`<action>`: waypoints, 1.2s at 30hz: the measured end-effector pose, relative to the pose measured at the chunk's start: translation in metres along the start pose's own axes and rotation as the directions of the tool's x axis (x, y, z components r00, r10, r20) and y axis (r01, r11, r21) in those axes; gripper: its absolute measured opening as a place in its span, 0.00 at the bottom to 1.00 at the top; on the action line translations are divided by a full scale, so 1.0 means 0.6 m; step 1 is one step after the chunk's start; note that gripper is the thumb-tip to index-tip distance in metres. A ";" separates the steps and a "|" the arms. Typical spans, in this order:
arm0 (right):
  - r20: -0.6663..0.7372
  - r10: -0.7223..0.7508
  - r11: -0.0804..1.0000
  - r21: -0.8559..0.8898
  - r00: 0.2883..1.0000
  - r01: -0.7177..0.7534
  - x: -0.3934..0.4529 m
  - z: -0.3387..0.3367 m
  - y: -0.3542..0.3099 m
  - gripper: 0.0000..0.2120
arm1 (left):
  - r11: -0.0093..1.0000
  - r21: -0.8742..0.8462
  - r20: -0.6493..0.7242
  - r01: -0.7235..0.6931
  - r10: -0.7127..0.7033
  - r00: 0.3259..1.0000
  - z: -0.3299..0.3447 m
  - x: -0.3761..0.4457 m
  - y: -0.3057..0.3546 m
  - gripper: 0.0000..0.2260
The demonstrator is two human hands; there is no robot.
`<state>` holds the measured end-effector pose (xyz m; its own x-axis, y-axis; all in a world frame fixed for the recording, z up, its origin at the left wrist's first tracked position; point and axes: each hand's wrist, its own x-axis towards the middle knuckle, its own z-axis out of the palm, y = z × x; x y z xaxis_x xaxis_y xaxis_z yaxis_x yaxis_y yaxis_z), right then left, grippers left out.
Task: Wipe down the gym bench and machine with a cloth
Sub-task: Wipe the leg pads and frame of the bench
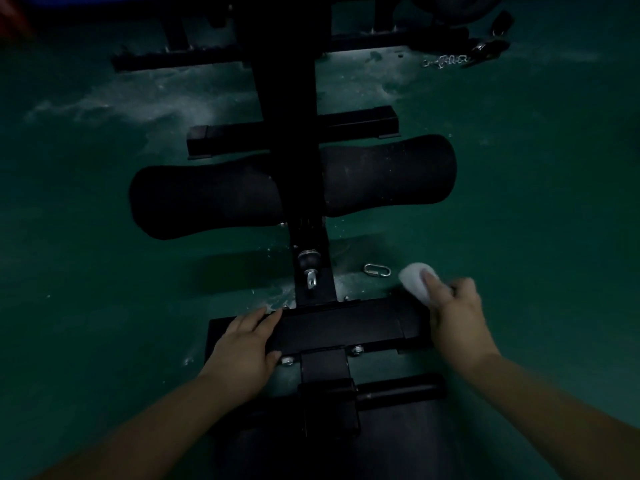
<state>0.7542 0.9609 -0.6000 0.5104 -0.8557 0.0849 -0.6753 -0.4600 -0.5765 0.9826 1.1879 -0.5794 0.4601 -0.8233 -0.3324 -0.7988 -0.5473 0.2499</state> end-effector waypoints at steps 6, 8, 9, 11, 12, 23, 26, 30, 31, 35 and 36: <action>0.160 -0.398 0.874 -0.232 0.903 0.427 -0.018 0.052 -0.046 0.33 | 1.000 -0.008 0.000 0.013 -0.013 1.000 -0.004 0.001 -0.003 0.29; 0.197 -0.281 0.890 -0.314 0.939 0.332 -0.011 0.042 -0.037 0.32 | 1.000 -0.007 -0.002 0.015 -0.015 1.000 -0.007 0.000 -0.006 0.29; 0.195 -0.213 0.919 -0.293 0.957 0.264 -0.009 0.037 -0.039 0.30 | 1.000 -0.008 0.000 0.017 -0.017 1.000 -0.009 -0.001 -0.008 0.28; 0.162 -0.147 0.975 -0.142 0.976 0.170 -0.001 0.029 -0.057 0.26 | 0.999 -0.030 -0.010 0.028 -0.028 1.000 -0.015 -0.003 -0.009 0.27; 0.122 -0.145 0.988 -0.037 0.982 0.151 0.000 0.024 -0.075 0.24 | 0.998 -0.048 -0.028 0.032 -0.033 0.999 -0.018 -0.004 -0.010 0.26; -0.110 -0.535 0.838 0.055 0.838 0.543 0.063 0.062 -0.252 0.25 | 0.998 0.029 -0.006 0.047 -0.047 0.999 -0.011 -0.005 -0.031 0.26; 0.012 -0.566 0.822 -0.065 0.824 0.566 0.043 0.073 -0.213 0.24 | 0.999 0.031 -0.013 0.038 -0.038 0.999 -0.011 -0.005 -0.031 0.26; -0.049 -0.371 0.921 0.107 0.927 0.374 0.021 0.059 -0.180 0.24 | 0.999 0.016 -0.026 0.040 -0.040 0.999 -0.008 -0.006 -0.033 0.27; -0.100 -0.291 0.940 0.156 0.952 0.304 0.025 0.057 -0.187 0.24 | 0.999 0.023 -0.031 0.041 -0.040 0.999 -0.006 -0.007 -0.034 0.27; -0.123 -0.156 0.949 0.258 0.980 0.183 0.055 0.068 -0.249 0.13 | 0.996 0.074 -0.036 0.048 -0.045 0.998 -0.001 -0.010 -0.032 0.28; -0.080 -0.150 0.944 0.284 0.985 0.167 0.059 0.073 -0.255 0.07 | 0.996 0.081 -0.039 0.048 -0.045 0.998 -0.001 -0.009 -0.031 0.28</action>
<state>0.8993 1.0113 -0.5446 0.5615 -0.7933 0.2355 -0.4010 -0.5098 -0.7611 0.9951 1.2028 -0.5819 0.5101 -0.8031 -0.3078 -0.8045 -0.5721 0.1596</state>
